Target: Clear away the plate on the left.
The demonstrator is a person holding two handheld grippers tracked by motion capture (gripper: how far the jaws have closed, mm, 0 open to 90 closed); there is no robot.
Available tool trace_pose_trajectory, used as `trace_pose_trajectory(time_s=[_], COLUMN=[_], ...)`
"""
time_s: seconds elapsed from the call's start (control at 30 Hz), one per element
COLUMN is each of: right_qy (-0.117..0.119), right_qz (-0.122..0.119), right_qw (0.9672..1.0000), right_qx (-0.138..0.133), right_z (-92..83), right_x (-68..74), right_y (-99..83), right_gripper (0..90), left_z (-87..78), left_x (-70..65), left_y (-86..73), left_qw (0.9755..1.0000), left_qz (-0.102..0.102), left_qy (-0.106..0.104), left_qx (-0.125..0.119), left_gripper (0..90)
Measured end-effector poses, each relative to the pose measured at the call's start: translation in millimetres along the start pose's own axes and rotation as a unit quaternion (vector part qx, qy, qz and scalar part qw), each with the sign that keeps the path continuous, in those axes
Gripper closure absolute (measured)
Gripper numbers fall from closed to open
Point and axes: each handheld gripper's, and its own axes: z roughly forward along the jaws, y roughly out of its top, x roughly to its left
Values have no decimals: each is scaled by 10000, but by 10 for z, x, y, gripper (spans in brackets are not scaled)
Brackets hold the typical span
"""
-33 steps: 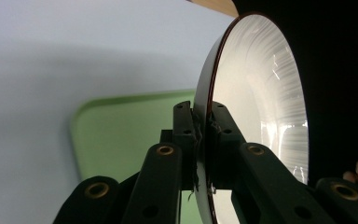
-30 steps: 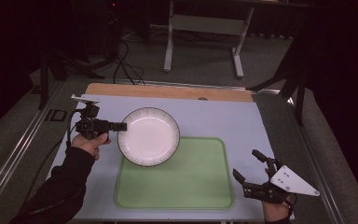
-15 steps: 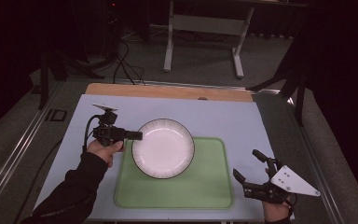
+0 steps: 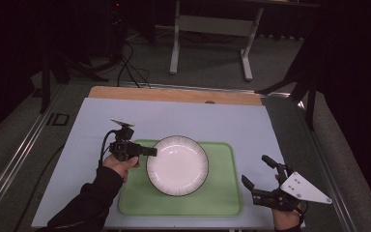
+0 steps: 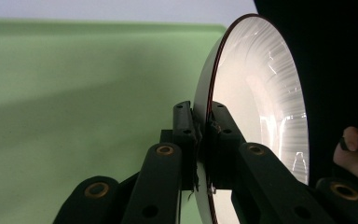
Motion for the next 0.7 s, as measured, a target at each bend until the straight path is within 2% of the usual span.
trace_pose_trajectory(time_s=[0.17, 0.43, 0.57, 0.7], right_qy=[1, 12, 14, 21], right_qz=[-12, -21, -23, -29], right_qw=[10000, 10000, 10000, 10000], right_qx=[16, 12, 23, 17], right_z=[1, -2, 2, -1], right_x=[-1, 0, -4, 4], right_y=[-4, -6, -11, -6], right_gripper=[129, 129, 129, 129], left_z=[199, 397, 437, 523], left_x=[33, 145, 185, 266], left_y=[-56, -76, -75, -81], left_qw=[9997, 9996, 9995, 9991], left_qz=[13, -87, -132, -174], left_qy=[65, 79, 89, 188], left_qx=[221, 270, 284, 329], left_gripper=[845, 845, 845, 843])
